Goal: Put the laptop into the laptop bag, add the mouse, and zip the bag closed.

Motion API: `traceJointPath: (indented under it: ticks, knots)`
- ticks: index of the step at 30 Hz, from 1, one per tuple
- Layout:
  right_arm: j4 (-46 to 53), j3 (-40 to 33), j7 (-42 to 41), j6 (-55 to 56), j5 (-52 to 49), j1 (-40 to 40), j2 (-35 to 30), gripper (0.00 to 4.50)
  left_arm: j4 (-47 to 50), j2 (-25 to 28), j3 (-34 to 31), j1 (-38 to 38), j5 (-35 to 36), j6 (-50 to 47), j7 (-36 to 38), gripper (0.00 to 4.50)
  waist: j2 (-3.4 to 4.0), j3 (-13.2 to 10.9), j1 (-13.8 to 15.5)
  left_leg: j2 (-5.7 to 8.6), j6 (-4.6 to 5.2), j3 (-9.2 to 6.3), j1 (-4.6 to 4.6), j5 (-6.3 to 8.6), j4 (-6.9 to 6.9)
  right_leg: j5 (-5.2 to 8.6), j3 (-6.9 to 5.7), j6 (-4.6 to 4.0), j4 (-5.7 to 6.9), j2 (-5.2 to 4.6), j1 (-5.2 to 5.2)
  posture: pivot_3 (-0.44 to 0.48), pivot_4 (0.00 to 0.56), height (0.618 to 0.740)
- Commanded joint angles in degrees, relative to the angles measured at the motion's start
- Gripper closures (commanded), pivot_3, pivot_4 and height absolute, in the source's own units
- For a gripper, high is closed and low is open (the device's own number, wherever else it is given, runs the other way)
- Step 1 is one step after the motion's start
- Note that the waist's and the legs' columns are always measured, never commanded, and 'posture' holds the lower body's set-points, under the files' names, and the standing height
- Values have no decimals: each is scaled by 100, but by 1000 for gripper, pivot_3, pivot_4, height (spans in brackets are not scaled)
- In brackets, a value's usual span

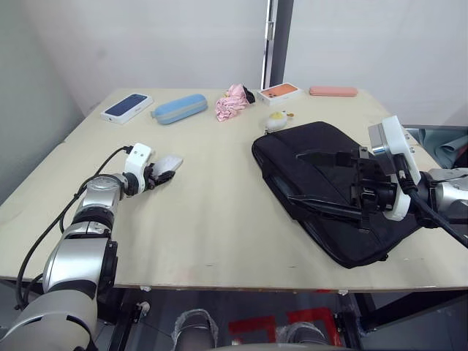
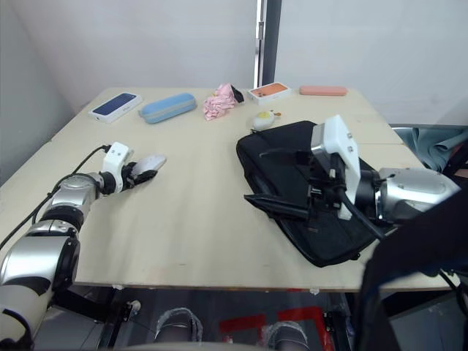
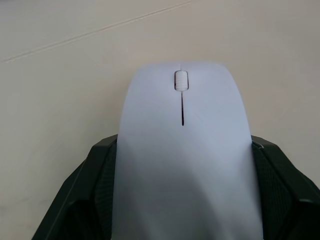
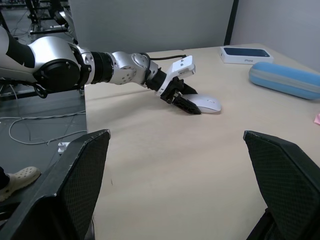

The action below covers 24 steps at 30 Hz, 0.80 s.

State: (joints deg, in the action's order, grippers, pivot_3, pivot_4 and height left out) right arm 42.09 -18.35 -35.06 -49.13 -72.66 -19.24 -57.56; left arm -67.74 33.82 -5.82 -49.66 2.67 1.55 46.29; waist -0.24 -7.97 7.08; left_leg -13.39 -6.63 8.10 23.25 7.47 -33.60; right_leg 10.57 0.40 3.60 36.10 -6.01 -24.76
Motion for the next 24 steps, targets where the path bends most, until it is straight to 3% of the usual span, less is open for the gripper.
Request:
traceJointPath:
  ticks: [1, 3, 8, 13, 18, 24]
  knots:
    - [18, -82, -21, 117, -42, -77, -60, 0, 167, 142, 23, -107, -50, 165, 76, 1627, 0, 0, 0, 0, 0, 0, 0, 0, 1, 0, 0, 0, -1, 0, 0, 0, 150, 740]
    - [13, -65, -33, 95, -31, -61, -78, 0, 270, 186, 67, -164, -70, 237, 265, 1627, 0, 0, -2, 0, 0, 0, 0, 0, 2, 0, -1, 0, -1, 0, 0, 0, 150, 740]
    - [-77, 197, 308, -56, -1, -146, -51, 0, 1314, 437, 574, 49, -103, 471, 2001, 1628, -1, -2, 4, 0, -1, 1, 1, 0, 8, 0, -1, 0, -6, 0, -2, 0, 150, 740]
    - [-317, 1263, 1668, -453, 568, -679, 619, 0, 2705, 608, 874, 403, 309, 691, 3411, 1628, 2, -2, -60, 0, -10, 11, -7, -1, 32, 1, 5, 1, -10, 1, -7, 0, 150, 740]
    - [-1285, 2458, 3187, -1226, 2045, -1179, 1500, 0, 3976, 331, 994, 443, 758, -212, 3679, 1628, 4, -3, -91, 0, -19, 8, -1, -6, 34, 1, 1, 1, -5, 1, -16, 0, 150, 740]
    - [-1854, 3606, 3371, -1495, 3716, -1395, 1611, 0, 4507, 162, 1339, 532, 637, -498, 3601, 1628, 9, -6, -112, 5, -35, 12, 3, -13, 59, 7, 1, 4, -24, 1, -20, 0, 150, 740]
